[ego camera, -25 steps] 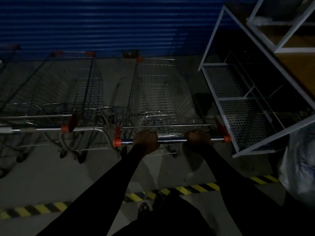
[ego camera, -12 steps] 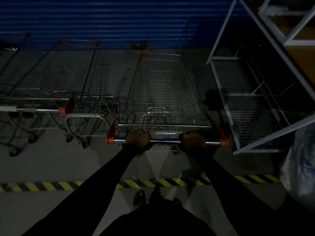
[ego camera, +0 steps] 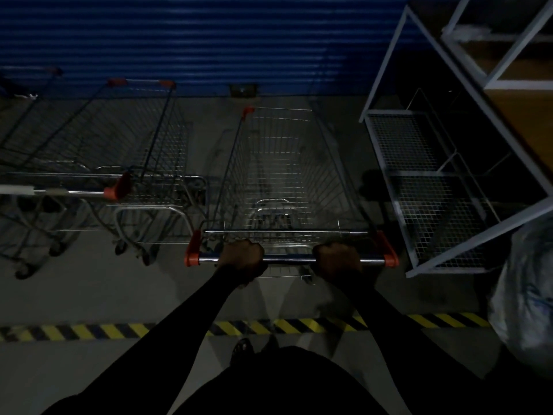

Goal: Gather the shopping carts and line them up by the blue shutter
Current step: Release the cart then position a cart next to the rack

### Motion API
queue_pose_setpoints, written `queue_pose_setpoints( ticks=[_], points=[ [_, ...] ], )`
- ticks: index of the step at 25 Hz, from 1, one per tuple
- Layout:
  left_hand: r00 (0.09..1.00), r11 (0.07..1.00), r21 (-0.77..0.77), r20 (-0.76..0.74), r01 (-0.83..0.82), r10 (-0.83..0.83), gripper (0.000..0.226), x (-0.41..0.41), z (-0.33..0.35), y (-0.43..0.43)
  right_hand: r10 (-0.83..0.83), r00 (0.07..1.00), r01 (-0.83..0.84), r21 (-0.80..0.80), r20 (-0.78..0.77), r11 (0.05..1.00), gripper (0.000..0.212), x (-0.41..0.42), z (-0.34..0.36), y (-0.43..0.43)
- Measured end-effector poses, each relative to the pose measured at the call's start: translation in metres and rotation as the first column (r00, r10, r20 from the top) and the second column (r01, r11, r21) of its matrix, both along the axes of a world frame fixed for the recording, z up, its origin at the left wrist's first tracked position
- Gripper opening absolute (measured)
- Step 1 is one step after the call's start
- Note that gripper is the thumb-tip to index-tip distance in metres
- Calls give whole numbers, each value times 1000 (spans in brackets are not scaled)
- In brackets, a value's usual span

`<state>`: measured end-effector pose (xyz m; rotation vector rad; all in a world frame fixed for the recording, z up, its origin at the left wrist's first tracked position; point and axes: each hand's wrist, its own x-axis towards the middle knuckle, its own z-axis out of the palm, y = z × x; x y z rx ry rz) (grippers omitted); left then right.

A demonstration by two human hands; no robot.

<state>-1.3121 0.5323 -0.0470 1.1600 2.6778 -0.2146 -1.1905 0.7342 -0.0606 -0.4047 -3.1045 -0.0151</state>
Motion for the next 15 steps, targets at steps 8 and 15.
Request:
queue_pose_setpoints(
  ticks=[8,15],
  points=[
    [997,998,30,55,-55,53,35,1,-5,2,-9,1000,9,7,7,1000,33,2,-1,1],
    [997,997,34,39,-64,63,36,2,-4,2,-15,999,18,-64,45,998,27,3,4,1]
  ],
)
